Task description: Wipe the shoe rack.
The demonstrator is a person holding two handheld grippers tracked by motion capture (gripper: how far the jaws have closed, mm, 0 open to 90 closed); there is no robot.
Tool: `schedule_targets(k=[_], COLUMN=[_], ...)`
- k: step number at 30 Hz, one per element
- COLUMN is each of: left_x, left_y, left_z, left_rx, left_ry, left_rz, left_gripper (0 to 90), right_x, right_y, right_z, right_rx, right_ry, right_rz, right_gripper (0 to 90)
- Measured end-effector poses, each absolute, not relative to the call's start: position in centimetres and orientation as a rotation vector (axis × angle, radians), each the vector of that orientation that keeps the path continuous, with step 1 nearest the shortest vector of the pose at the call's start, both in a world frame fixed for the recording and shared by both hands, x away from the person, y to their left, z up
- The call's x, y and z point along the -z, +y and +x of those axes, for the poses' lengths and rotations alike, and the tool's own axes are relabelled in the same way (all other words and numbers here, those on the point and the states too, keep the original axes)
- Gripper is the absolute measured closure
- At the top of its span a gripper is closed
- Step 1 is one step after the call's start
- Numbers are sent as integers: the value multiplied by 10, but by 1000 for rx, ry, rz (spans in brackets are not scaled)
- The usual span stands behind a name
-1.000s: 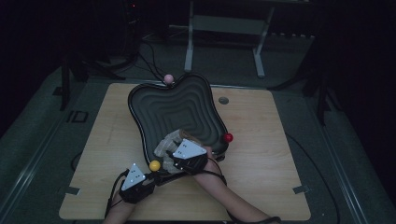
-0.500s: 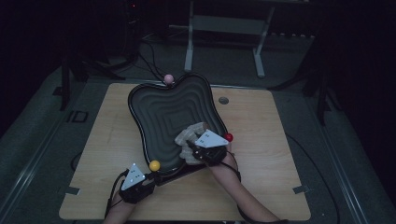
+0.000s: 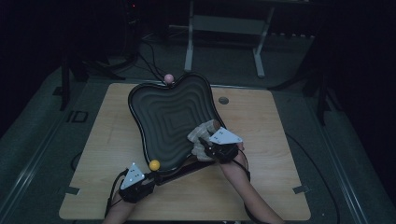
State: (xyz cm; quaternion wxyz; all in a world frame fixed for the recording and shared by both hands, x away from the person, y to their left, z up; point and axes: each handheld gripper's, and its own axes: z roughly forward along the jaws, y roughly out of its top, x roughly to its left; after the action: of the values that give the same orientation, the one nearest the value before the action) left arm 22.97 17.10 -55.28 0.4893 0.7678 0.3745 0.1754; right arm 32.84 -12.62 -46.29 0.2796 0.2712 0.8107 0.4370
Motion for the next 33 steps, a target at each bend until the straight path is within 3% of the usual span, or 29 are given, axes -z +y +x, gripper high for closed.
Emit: schedule_targets(k=[23, 33], left_x=[551, 532], left_y=[183, 196], left_z=[265, 242], left_rx=[-415, -473], left_ry=[950, 987], left_rz=[1865, 1883], left_gripper=[716, 556], right_x=[464, 464], right_y=[-114, -115], right_z=[348, 348], right_rx=[-1159, -1171], right_ry=[2128, 2130], right_rz=[803, 805], right_gripper=[639, 638])
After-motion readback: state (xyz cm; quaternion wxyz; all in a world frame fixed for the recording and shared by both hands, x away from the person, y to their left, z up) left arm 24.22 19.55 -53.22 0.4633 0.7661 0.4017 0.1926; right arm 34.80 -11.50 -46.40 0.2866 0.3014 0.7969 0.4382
